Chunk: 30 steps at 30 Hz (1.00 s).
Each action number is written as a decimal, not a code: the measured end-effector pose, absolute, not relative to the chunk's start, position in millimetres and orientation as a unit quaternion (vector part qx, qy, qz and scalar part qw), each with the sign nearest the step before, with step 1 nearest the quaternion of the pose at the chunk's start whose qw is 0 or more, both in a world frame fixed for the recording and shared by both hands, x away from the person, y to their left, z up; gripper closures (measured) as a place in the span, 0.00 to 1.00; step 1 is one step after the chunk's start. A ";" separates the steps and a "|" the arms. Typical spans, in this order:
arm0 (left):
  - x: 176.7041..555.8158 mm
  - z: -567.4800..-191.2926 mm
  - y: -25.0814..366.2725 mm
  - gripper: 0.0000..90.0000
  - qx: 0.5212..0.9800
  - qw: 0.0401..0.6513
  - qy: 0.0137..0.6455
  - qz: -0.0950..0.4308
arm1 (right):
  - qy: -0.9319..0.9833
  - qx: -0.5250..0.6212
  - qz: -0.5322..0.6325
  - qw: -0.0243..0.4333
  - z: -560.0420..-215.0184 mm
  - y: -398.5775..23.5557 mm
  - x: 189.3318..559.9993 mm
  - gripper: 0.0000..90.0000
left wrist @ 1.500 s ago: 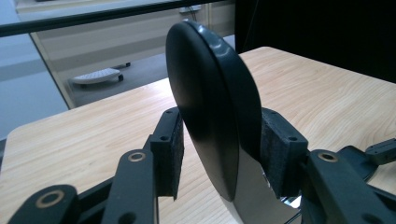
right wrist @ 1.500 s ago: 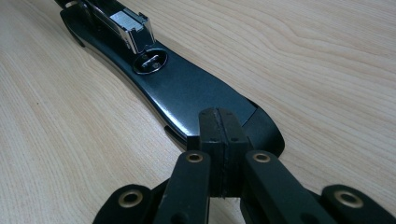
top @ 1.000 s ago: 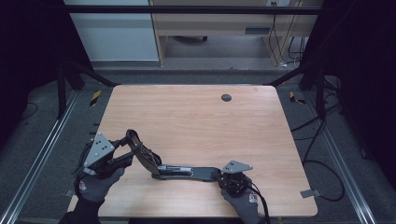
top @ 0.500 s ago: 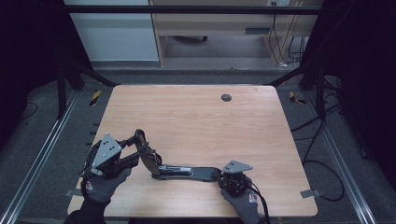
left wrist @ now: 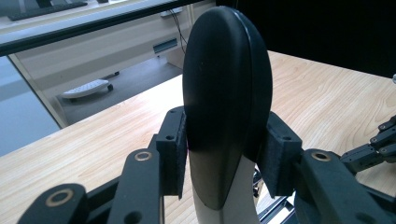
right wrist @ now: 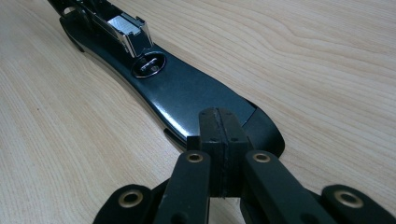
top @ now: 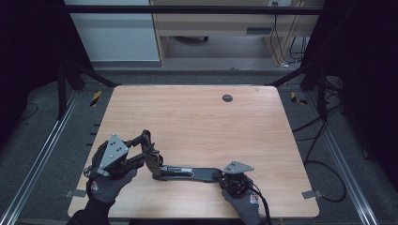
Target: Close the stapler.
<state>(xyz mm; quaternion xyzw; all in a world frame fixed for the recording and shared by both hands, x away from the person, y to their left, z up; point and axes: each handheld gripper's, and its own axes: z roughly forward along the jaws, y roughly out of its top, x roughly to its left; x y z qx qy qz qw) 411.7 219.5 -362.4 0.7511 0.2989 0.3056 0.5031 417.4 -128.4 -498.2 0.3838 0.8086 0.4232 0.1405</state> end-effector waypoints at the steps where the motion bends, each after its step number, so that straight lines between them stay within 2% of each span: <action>1: 411.9 -362.4 218.4 0.63 0.752 0.503 0.298 0.305 | 0.808 0.385 0.423 0.140 -498.2 -128.2 417.2 1.00; 30: 412.6 -366.4 170.8 0.61 0.776 0.479 0.254 0.323 | 0.807 0.387 0.423 0.140 -498.2 -128.3 416.8 1.00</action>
